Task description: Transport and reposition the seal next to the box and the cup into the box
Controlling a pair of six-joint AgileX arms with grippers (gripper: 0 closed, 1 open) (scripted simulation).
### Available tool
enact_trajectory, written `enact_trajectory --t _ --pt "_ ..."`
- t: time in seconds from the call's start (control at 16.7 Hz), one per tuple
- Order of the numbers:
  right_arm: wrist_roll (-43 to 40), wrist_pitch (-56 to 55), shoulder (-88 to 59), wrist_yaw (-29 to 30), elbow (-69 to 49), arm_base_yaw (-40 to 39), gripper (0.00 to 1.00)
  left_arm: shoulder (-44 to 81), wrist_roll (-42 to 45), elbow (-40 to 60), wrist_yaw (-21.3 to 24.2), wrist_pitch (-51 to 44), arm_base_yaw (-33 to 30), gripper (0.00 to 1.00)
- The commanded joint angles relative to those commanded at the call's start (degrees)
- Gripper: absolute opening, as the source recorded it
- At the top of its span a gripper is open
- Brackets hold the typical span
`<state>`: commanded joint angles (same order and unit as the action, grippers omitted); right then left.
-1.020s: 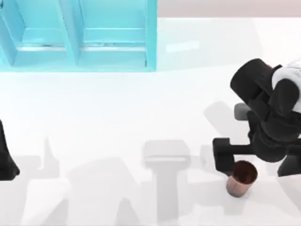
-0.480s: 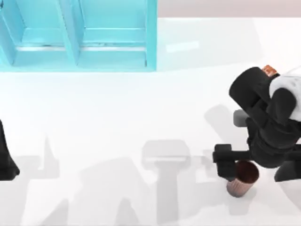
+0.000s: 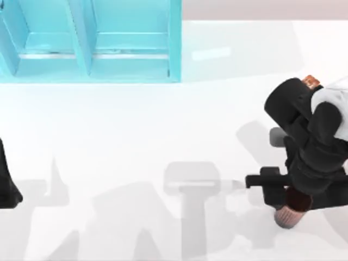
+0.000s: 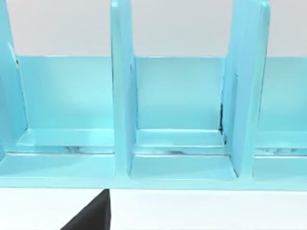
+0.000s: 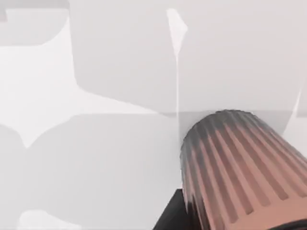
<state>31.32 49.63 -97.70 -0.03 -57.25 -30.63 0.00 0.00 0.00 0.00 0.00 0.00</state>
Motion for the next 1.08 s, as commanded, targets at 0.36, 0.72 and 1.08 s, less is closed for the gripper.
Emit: enact_trajectory --t 0.36,0.72,1.08 --pt "0.0 0.0 0.0 0.0 0.0 0.0 0.0 0.0 0.0 0.0 0.0 0.0 0.0 1.0" --pt "-0.09 0.18 0.14 -0.01 -0.14 0.19 0.0 0.0 0.0 0.0 0.0 0.0 0.0 1.0" --pt "-11.12 13.22 7.17 -0.05 -5.67 10.68 0.0 0.0 0.0 0.0 0.0 0.0 0.0 1.0"
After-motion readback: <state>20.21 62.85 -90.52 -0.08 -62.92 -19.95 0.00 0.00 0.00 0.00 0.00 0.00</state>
